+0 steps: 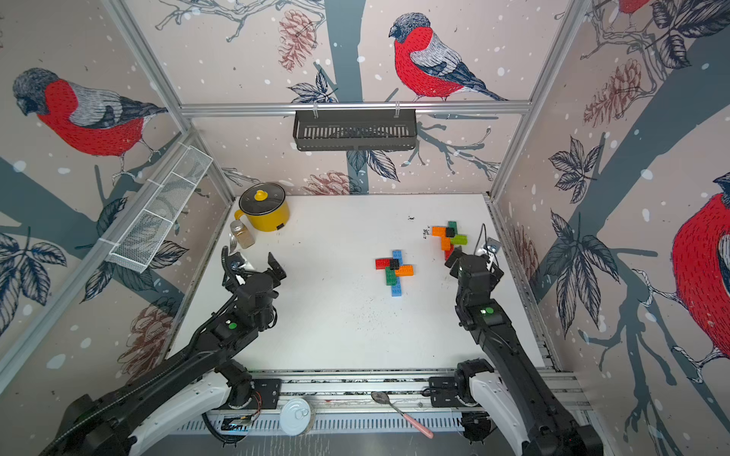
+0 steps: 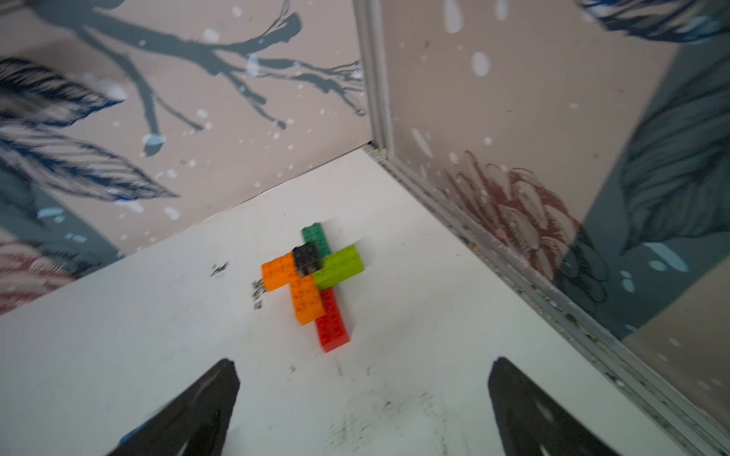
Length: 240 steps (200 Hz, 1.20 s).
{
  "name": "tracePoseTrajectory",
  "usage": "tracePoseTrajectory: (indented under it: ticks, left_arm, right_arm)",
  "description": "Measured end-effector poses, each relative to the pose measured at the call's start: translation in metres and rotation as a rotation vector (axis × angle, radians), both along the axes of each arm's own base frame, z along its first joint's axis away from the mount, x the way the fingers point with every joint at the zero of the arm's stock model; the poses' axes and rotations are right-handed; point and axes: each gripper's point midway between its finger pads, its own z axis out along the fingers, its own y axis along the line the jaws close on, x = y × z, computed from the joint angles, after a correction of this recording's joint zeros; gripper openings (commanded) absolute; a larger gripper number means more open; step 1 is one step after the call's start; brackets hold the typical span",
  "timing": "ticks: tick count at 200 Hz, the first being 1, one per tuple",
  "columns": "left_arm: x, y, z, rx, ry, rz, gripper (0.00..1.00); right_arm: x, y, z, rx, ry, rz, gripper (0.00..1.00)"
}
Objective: Assemble a small pinwheel with lego
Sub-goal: Reset both arms
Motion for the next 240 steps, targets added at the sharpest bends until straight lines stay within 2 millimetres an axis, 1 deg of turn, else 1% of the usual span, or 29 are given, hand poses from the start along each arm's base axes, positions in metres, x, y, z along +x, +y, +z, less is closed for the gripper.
tracePoseTrajectory:
  ticks: [9,16,28,40,52,60,78,85,95,119,133,143,150,157,173,183,191,198,207,227,240]
  left_arm:
    - [-0.001,0.019,-0.001,0.02,-0.002,0.069,0.97]
    - [-0.002,0.032,-0.003,0.027,-0.007,0.112,0.97]
    - [-0.005,0.049,-0.016,0.049,0.006,0.158,0.97]
    - [-0.006,0.057,-0.04,0.07,0.042,0.139,0.97]
    - [-0.005,0.059,-0.061,0.089,0.081,0.099,0.97]
    - [-0.002,0.056,-0.073,0.102,0.098,0.062,0.99]
    - [0.003,0.05,-0.094,0.136,0.122,-0.015,0.98]
    - [0.005,0.045,-0.099,0.149,0.127,-0.05,0.98]
    - [0.013,0.038,-0.096,0.162,0.11,-0.098,0.97]
    - [0.04,0.022,-0.071,0.177,0.019,-0.178,0.97]
    - [0.046,0.024,-0.082,0.187,0.023,-0.182,0.97]
    - [0.048,0.025,-0.104,0.212,0.094,-0.193,0.97]
    - [0.05,0.024,-0.11,0.224,0.119,-0.199,0.97]
    - [0.056,0.022,-0.107,0.224,0.109,-0.21,0.97]
    - [0.069,0.03,-0.077,0.197,0.015,-0.182,0.97]
    - [0.072,0.038,-0.067,0.172,-0.023,-0.16,0.97]
    - [0.074,0.042,-0.068,0.157,-0.018,-0.156,0.97]
    - [0.076,0.045,-0.071,0.151,-0.001,-0.156,0.97]
    - [0.079,0.045,-0.074,0.13,0.01,-0.162,0.97]
    - [0.084,0.041,-0.077,0.116,0.027,-0.192,0.98]
    - [0.083,0.042,-0.08,0.105,0.038,-0.189,0.98]
  right_arm:
    - [-0.008,-0.021,-0.016,0.001,-0.011,-0.069,0.99]
    - [-0.013,-0.031,-0.03,0.006,-0.004,-0.097,0.99]
    - [-0.015,-0.038,-0.048,0.014,0.004,-0.092,1.0]
    - [-0.015,-0.041,-0.061,0.011,0.003,-0.083,0.99]
    - [-0.01,-0.039,-0.074,0.008,0.022,-0.049,1.0]
    - [-0.005,-0.036,-0.077,0.004,0.022,-0.024,1.0]
    - [0.003,-0.032,-0.086,0.001,0.003,0.012,0.99]
    - [0.004,-0.029,-0.091,-0.001,0.002,0.03,1.0]
    - [0.008,-0.024,-0.092,-0.006,-0.008,0.068,1.0]
    - [0.022,-0.013,-0.074,-0.038,-0.093,0.138,1.0]
    - [0.032,-0.005,-0.065,-0.068,-0.118,0.184,1.0]
    - [0.038,0.007,-0.058,-0.099,-0.143,0.236,0.99]
    - [0.04,0.014,-0.059,-0.118,-0.145,0.264,0.99]
    - [0.041,0.021,-0.065,-0.128,-0.135,0.291,1.0]
    - [0.049,0.026,-0.082,-0.15,-0.088,0.317,0.99]
    - [0.056,0.027,-0.087,-0.165,-0.066,0.319,1.0]
    - [0.063,0.03,-0.083,-0.18,-0.065,0.327,1.0]
    - [0.07,0.034,-0.074,-0.192,-0.086,0.335,1.0]
    - [0.073,0.037,-0.066,-0.203,-0.114,0.338,0.99]
    - [0.072,0.035,-0.072,-0.222,-0.085,0.326,1.0]
    - [0.073,0.033,-0.07,-0.225,-0.086,0.318,1.0]
